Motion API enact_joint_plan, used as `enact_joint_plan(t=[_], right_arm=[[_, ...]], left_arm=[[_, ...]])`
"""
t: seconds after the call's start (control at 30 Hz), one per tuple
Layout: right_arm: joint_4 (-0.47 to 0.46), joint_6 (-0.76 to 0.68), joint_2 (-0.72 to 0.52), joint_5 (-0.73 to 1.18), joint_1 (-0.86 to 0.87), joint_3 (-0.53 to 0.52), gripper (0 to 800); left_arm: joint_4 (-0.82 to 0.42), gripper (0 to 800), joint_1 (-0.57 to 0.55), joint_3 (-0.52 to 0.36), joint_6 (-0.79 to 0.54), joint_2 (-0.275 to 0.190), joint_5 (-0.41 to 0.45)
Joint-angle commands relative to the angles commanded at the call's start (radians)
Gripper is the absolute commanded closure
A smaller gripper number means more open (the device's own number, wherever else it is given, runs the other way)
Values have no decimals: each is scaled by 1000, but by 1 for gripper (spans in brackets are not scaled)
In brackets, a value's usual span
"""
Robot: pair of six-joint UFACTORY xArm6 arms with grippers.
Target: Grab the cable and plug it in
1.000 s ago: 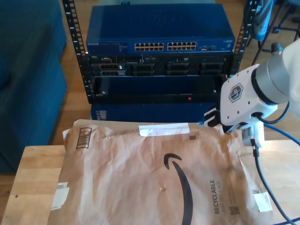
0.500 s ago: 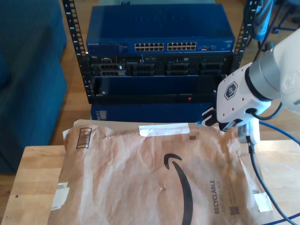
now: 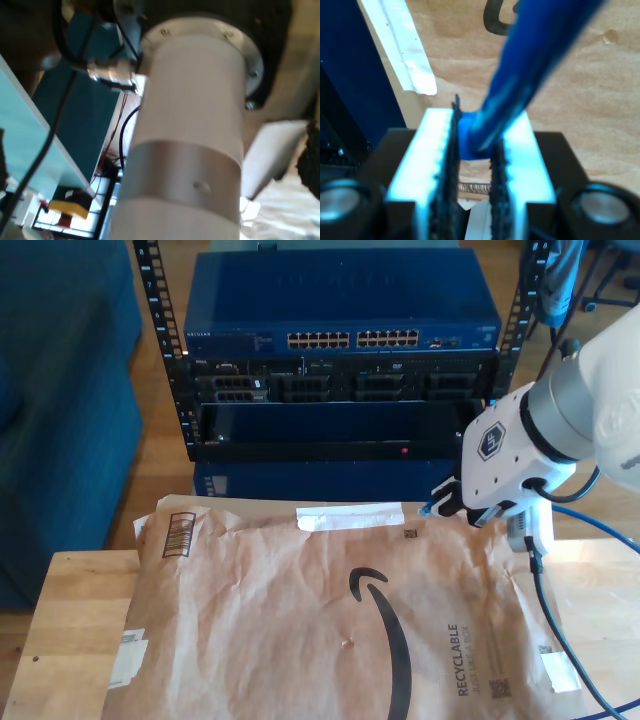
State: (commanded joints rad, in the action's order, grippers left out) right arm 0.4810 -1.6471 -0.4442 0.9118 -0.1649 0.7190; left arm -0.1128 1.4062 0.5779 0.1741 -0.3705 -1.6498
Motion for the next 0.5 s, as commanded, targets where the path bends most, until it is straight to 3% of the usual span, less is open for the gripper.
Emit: enact_joint_plan(t=[0.3,0.5], right_arm=[[-2,2,2,0,2,-11,798],[-3,3,6,-5,2,-8,798]], left_arm=[[0,0,75,-32,-40,-32,9],[-2,0,81,-112,-51,-37,58]])
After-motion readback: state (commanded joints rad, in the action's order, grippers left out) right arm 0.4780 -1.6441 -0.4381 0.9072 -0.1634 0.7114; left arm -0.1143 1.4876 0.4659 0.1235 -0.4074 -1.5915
